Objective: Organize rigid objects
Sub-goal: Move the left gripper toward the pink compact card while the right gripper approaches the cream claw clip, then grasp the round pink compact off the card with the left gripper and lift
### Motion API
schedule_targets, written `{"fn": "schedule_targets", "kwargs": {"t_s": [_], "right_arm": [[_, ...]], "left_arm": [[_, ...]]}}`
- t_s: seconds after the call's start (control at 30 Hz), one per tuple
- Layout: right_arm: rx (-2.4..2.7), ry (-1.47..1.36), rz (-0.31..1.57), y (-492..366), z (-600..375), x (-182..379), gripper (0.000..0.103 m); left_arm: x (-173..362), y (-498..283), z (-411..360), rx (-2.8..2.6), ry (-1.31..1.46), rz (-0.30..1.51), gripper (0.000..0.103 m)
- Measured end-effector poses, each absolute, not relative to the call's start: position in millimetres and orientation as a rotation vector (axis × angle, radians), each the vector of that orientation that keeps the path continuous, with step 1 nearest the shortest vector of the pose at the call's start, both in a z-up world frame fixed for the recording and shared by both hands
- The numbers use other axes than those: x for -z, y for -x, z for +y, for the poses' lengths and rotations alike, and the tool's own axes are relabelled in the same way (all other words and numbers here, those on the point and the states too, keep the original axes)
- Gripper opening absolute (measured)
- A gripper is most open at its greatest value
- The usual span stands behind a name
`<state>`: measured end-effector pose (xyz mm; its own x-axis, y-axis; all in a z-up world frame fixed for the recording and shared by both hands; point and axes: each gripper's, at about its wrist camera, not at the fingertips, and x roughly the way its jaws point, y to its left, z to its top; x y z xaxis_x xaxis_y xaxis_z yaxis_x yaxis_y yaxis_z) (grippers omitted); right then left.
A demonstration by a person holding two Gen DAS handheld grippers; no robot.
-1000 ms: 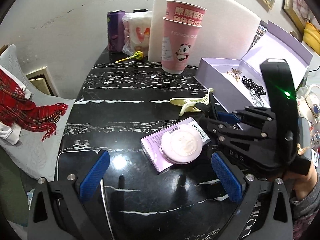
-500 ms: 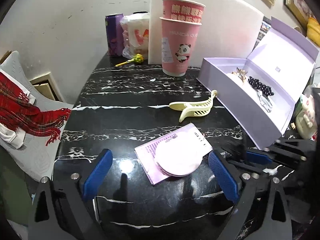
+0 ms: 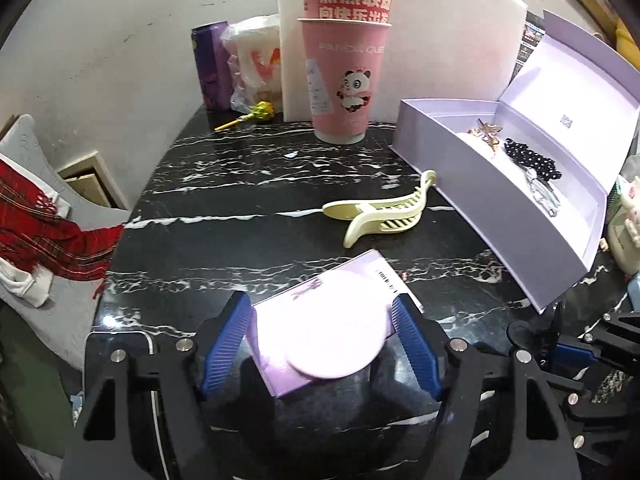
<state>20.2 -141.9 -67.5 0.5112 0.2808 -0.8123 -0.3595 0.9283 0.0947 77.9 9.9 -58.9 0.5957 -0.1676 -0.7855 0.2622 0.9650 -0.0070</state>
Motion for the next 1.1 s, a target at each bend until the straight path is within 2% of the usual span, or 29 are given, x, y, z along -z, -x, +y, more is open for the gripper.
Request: {"fn": "schedule_targets", "kwargs": {"t_s": [0.07, 0.13, 0.2, 0.8, 1.1], "right_arm": [[-0.377, 0.074, 0.96, -19, -147, 67, 0.022], [-0.37, 0.059, 0.96, -19, -152, 67, 0.022], [-0.366, 0.05, 0.959, -18, -155, 68, 0.022], [-0.344, 0.008, 0.952, 2, -192, 69, 0.022], [-0.347, 0.014, 0.947, 9, -197, 71, 0.024]], "left_arm": [[59, -78, 7, 0.258, -0.124, 0.901, 0.073], [58, -76, 3, 0.272, -0.135, 0.894, 0.062], [57, -74, -1, 0.288, -0.144, 0.892, 0.055], [56, -9, -26, 0.421, -0.153, 0.952, 0.055], [66, -6, -20, 0.399, -0.089, 0.993, 0.054]]}}
